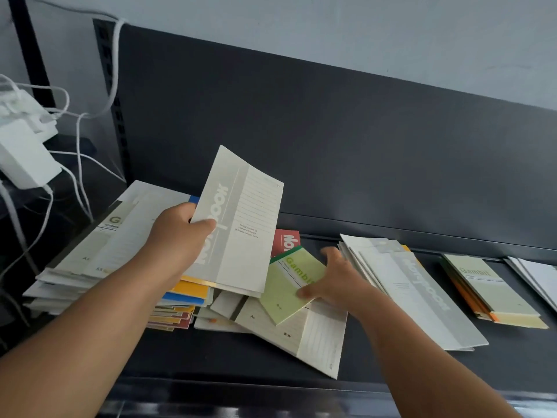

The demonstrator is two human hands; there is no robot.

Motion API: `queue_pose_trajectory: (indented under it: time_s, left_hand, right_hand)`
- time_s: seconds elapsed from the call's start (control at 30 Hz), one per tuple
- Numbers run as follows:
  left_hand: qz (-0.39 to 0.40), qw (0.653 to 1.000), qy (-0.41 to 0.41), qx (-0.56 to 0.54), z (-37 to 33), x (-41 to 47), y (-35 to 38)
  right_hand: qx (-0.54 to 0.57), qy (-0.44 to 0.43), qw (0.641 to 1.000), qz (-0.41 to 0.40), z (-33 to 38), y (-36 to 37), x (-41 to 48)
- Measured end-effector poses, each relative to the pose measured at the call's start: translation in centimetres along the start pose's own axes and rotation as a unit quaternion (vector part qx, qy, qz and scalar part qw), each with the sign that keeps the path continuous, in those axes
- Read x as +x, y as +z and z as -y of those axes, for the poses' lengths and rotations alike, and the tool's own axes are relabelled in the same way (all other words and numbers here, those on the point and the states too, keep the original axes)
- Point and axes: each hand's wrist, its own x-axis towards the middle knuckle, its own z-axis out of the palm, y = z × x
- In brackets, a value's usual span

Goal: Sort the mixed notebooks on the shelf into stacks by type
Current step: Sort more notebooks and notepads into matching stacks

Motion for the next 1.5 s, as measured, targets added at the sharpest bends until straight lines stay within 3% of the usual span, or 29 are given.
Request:
queue_pose_trajectory:
  time_s: [0.13, 0.4, 0.5, 0.67, 0.8, 0.93, 1.13, 1.5]
  left_hand:
    - [0.006, 1.000, 0.003, -0.011, -0.1, -0.1, 0.2]
    - [0.017, 0.999, 0.021, -0.035, -0.9, 0.0, 1.4]
    - [0.021, 0.998, 0.024, -0.047, -1.2, 0.0, 1.9]
    - [0.019, 0.997, 0.034, -0.059, -1.7, 0.3, 2.6]
    - [0.012, 0.996, 0.032, -0.085, -1.8, 0.5, 3.0]
    - [0.021, 0.994, 0.023, -0.107, -2.0, 0.3, 3.7]
    - [0.053, 0.989, 0.017, -0.139, -3.0, -0.6, 6.1]
    - [0.104, 0.985, 0.010, -0.135, -6.2, -3.5, 14.1]
  right_hand:
    - [0.137, 0.062, 0.989, 0.011, -0.6, -1.1, 0.1]
    - [0.354, 0.076, 0.930, -0.056, -1.7, -2.7, 0.6]
    - [0.394, 0.087, 0.910, -0.098, -2.3, -3.1, 0.7]
    - [0.395, 0.053, 0.905, -0.151, -2.6, -3.8, 0.2]
    - [0.518, 0.055, 0.844, -0.127, -2.6, -4.5, -0.4]
    - [0.572, 0.051, 0.810, -0.118, -3.3, -4.8, -1.1]
    - [0.577, 0.047, 0.799, -0.160, -5.5, -6.5, -2.3]
    - [0.503, 0.046, 0.834, -0.223, -14.8, -14.3, -2.1]
